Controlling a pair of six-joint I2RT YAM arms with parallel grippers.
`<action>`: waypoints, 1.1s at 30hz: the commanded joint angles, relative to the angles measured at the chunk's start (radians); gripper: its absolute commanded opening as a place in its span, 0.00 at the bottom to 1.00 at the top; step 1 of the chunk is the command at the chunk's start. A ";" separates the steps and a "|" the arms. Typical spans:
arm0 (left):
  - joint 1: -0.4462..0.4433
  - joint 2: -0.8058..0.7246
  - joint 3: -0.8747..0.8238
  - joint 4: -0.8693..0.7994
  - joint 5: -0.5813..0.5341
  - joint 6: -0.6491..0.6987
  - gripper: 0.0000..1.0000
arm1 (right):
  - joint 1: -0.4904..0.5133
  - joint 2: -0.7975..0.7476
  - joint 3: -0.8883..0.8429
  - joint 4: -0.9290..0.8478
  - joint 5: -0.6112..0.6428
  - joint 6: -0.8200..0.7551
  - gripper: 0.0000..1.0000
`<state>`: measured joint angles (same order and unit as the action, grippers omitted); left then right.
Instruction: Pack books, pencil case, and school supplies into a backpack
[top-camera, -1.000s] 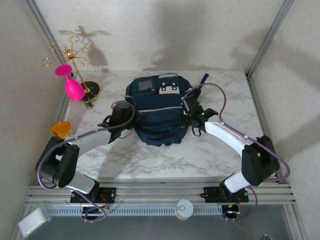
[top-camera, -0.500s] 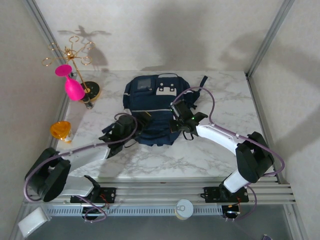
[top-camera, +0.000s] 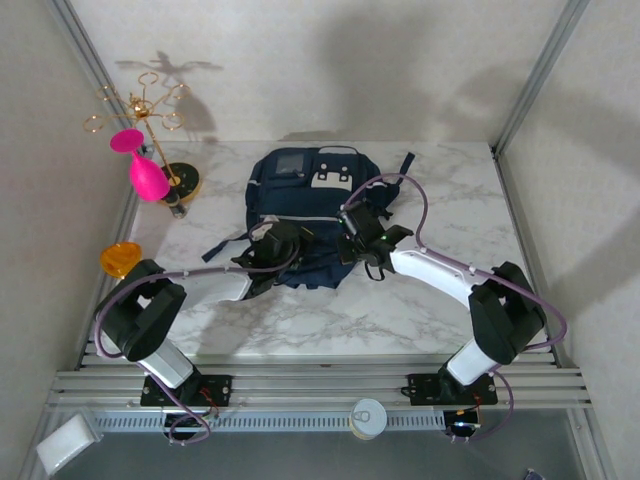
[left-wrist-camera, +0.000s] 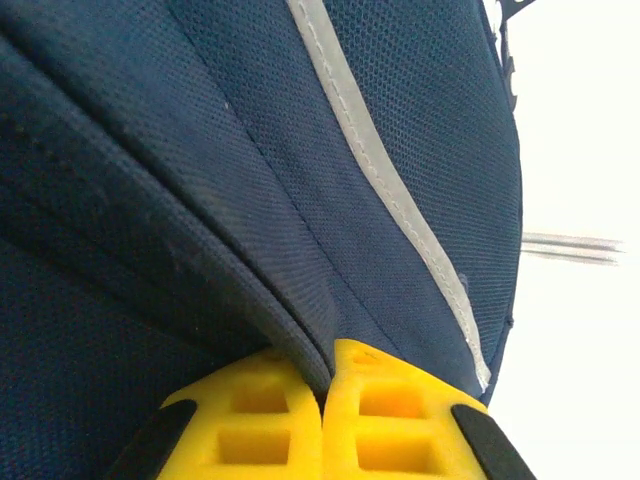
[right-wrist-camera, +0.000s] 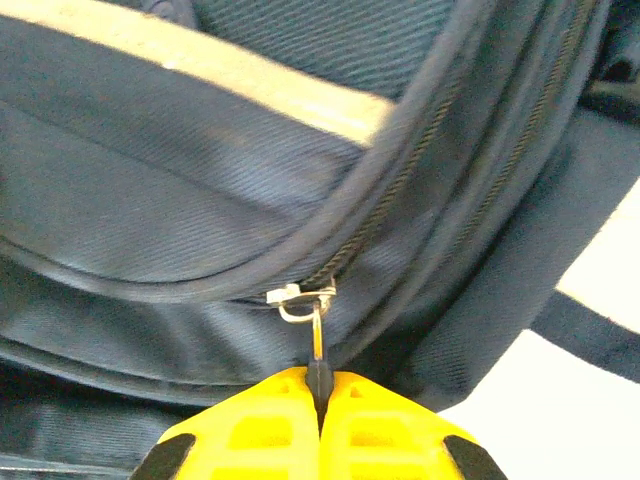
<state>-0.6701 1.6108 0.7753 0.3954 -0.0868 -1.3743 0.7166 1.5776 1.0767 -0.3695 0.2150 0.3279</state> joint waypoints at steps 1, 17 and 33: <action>0.107 -0.016 -0.025 -0.134 -0.132 0.098 0.00 | -0.088 -0.006 0.014 -0.084 0.124 -0.026 0.00; 0.158 -0.054 -0.007 -0.202 0.015 0.334 0.00 | -0.194 0.173 0.222 -0.076 0.188 -0.120 0.04; 0.167 -0.366 0.003 -0.398 -0.068 0.631 0.97 | -0.396 -0.270 -0.127 0.134 0.077 0.037 0.86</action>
<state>-0.5198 1.3476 0.8120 0.0895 0.0135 -0.8608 0.4168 1.3689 1.0374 -0.3191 0.2173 0.2554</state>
